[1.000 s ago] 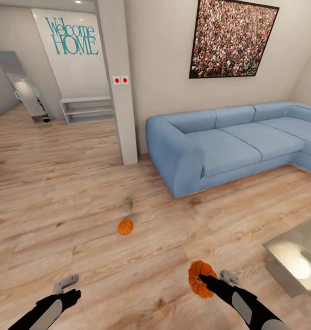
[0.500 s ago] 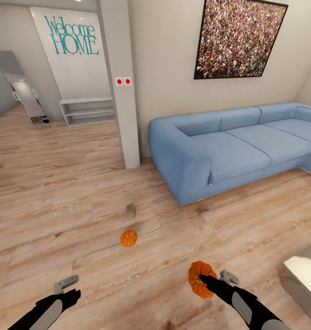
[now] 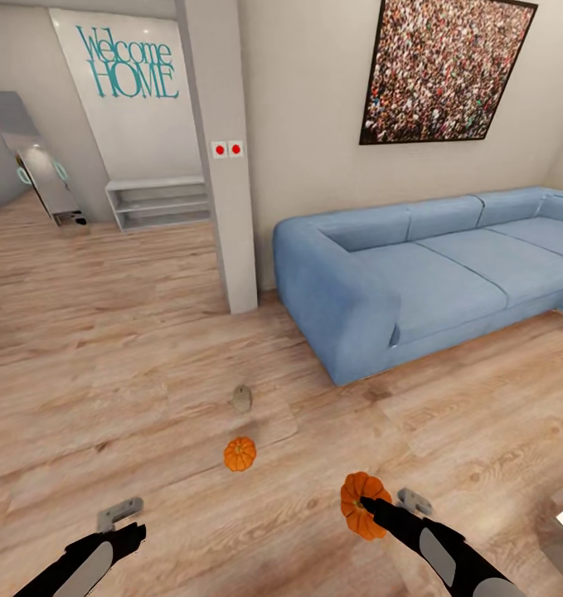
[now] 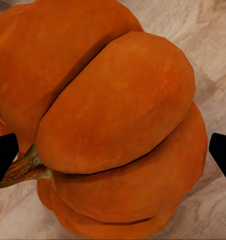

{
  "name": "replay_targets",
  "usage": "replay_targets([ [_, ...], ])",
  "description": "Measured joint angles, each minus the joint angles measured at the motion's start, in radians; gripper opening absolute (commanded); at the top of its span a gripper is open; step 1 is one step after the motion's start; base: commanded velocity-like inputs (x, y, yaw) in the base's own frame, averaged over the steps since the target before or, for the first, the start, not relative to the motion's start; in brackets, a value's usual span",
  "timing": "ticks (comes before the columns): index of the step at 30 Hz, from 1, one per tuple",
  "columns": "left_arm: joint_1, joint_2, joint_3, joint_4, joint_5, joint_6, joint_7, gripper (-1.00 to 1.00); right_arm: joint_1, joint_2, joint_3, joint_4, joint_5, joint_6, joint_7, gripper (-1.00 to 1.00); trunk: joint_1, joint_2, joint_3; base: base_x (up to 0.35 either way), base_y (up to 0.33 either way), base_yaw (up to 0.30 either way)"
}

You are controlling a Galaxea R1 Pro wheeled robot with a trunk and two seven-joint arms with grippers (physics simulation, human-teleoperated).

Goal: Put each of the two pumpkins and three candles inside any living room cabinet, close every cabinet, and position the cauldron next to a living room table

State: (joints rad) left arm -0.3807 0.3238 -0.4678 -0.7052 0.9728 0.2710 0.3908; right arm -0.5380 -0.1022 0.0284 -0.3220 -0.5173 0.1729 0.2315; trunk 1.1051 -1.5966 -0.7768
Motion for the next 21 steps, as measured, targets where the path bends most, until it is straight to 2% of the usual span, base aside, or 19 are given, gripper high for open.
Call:
replay_targets([
  [5, 0.0, 0.0, 0.0, 0.0, 0.0, 0.0, 0.0, 1.0, 0.0, 0.0, 0.0, 0.0, 0.0, 0.0, 0.0, -1.0, 0.0, 0.0, -0.001, 0.281, 0.11, -0.219],
  [14, 0.0, 0.0, 0.0, 0.0, -0.001, 0.0, 0.0, 1.0, 0.0, 0.0, 0.0, 0.0, 0.0, 0.0, 0.0, -1.0, 0.0, 0.0, -0.004, 0.265, 0.017, -0.265],
  [21, 0.0, 0.0, 0.0, 0.0, 0.0, 0.0, 0.0, 1.0, 0.0, -0.002, -0.001, -0.001, -0.001, 0.0, 0.0, -1.0, 0.0, 0.0, -0.007, 0.259, 0.132, -0.266],
])
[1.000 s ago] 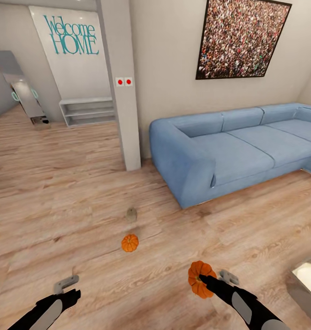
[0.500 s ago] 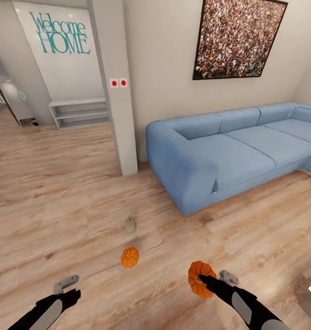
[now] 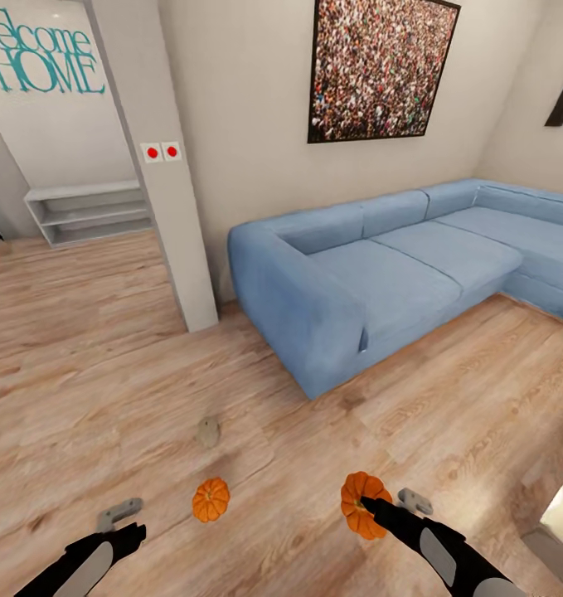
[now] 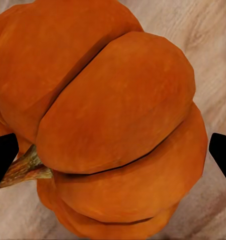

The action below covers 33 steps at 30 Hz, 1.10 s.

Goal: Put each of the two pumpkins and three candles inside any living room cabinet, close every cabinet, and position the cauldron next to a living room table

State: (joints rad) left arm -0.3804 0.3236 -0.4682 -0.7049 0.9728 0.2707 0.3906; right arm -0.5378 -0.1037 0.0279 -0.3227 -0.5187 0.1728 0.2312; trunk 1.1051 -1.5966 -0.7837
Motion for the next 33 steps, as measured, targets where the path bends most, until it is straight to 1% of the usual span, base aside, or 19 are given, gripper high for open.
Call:
replay_targets([
  [8, 0.0, 0.0, 0.0, 0.0, 0.0, 0.0, 0.0, 1.0, 0.0, 0.0, 0.0, 0.0, 0.0, 0.0, 0.0, -1.0, 0.0, 0.0, -0.001, 0.246, 0.038, -0.052],
  [18, 0.0, 0.0, 0.0, 0.0, -0.001, -0.001, 0.0, 1.0, 0.0, 0.0, 0.0, 0.0, 0.0, -0.001, 0.0, -1.0, 0.0, 0.0, -0.001, 0.175, 0.001, -0.015],
  [25, 0.0, 0.0, 0.0, 0.0, -0.001, -0.001, 0.0, 1.0, 0.0, 0.0, 0.0, 0.0, 0.0, -0.001, 0.0, -1.0, 0.0, 0.0, -0.001, 0.159, 0.0, -0.001],
  [33, 0.0, 0.0, 0.0, 0.0, -0.001, -0.001, 0.0, 1.0, 0.0, 0.002, 0.0, 0.0, 0.0, -0.001, 0.0, -1.0, 0.0, 0.0, -0.001, 0.084, -0.001, 0.0],
])
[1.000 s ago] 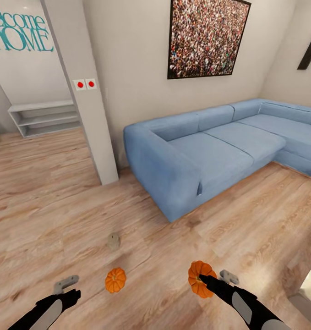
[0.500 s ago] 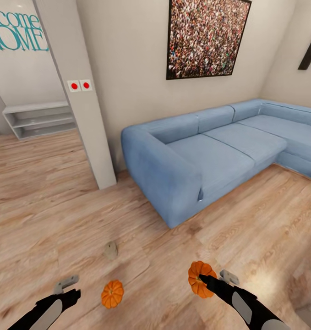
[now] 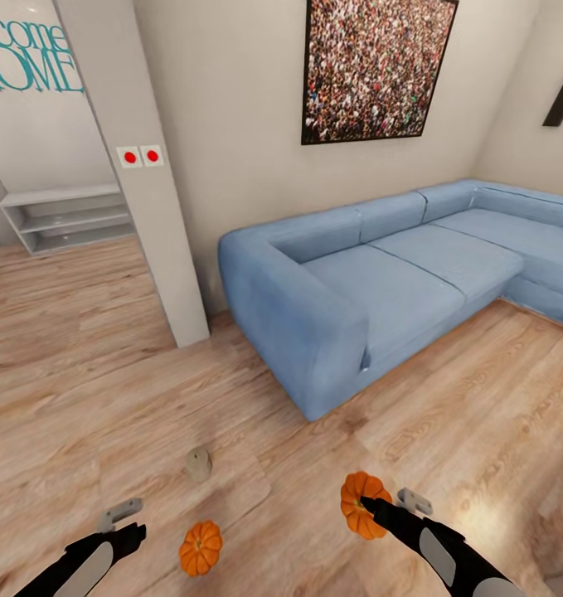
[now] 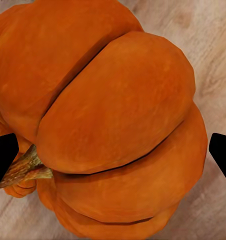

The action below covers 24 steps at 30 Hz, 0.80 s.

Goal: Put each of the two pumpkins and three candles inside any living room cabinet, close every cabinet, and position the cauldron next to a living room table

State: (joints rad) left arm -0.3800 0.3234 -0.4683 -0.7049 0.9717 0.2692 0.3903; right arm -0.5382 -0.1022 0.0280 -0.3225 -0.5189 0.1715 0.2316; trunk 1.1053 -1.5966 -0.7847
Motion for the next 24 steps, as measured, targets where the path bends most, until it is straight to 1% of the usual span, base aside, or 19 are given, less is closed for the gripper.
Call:
replay_targets([
  [7, -0.001, 0.0, 0.0, 0.0, 0.0, 0.0, 0.0, 1.0, 0.0, 0.0, 0.0, 0.0, 0.0, 0.0, 0.0, -1.0, 0.0, 0.0, 0.0, 0.094, -0.009, 0.0],
  [17, 0.0, 0.0, 0.0, 0.0, 0.0, 0.0, 0.0, 1.0, 0.0, 0.0, 0.0, 0.0, 0.0, 0.0, 0.0, -1.0, 0.0, 0.0, 0.0, 0.161, 0.012, 0.0],
  [21, -0.001, 0.0, -0.001, 0.0, 0.0, 0.0, 0.0, 1.0, 0.0, 0.0, 0.0, -0.001, 0.0, 0.001, -0.001, -1.0, 0.0, 0.0, 0.0, 0.184, -0.12, 0.0],
  [24, -0.001, 0.0, -0.001, 0.0, 0.0, 0.0, 0.0, 1.0, 0.0, 0.0, 0.0, -0.001, 0.0, 0.001, -0.001, -1.0, 0.0, 0.0, 0.0, 0.07, -0.057, 0.0],
])
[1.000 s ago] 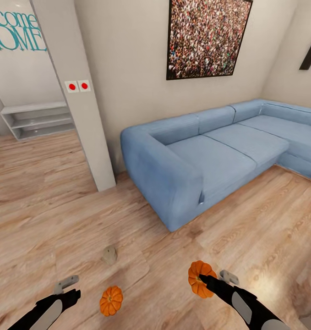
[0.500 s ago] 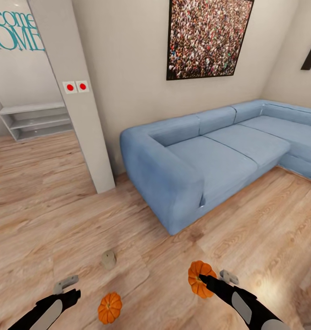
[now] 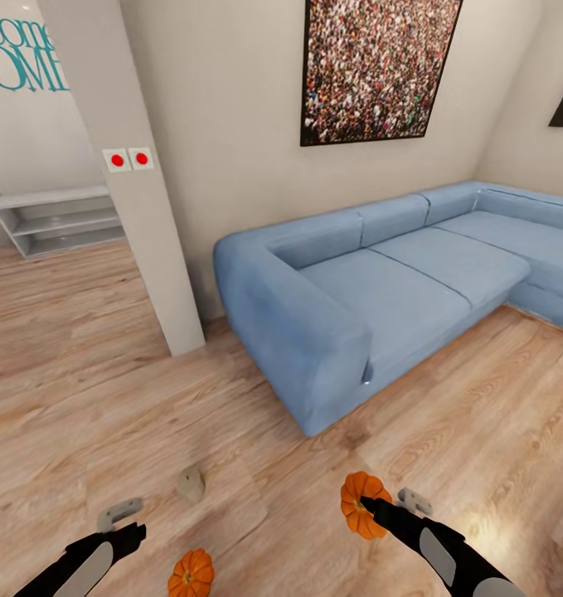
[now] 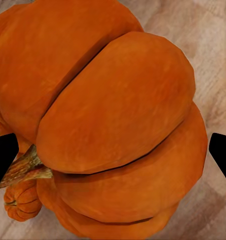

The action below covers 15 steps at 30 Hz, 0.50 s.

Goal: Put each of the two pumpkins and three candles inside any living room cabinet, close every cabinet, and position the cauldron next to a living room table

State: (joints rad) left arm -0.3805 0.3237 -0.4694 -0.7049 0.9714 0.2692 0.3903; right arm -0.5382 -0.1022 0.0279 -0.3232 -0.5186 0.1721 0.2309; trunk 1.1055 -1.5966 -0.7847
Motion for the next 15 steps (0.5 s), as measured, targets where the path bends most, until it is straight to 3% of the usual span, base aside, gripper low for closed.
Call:
replay_targets([
  [15, 0.0, -0.001, 0.0, 0.0, 0.0, 0.0, 0.0, 1.0, 0.0, 0.0, -0.001, -0.001, 0.0, 0.001, 0.0, -1.0, 0.0, 0.0, 0.0, 0.029, -0.003, 0.0],
])
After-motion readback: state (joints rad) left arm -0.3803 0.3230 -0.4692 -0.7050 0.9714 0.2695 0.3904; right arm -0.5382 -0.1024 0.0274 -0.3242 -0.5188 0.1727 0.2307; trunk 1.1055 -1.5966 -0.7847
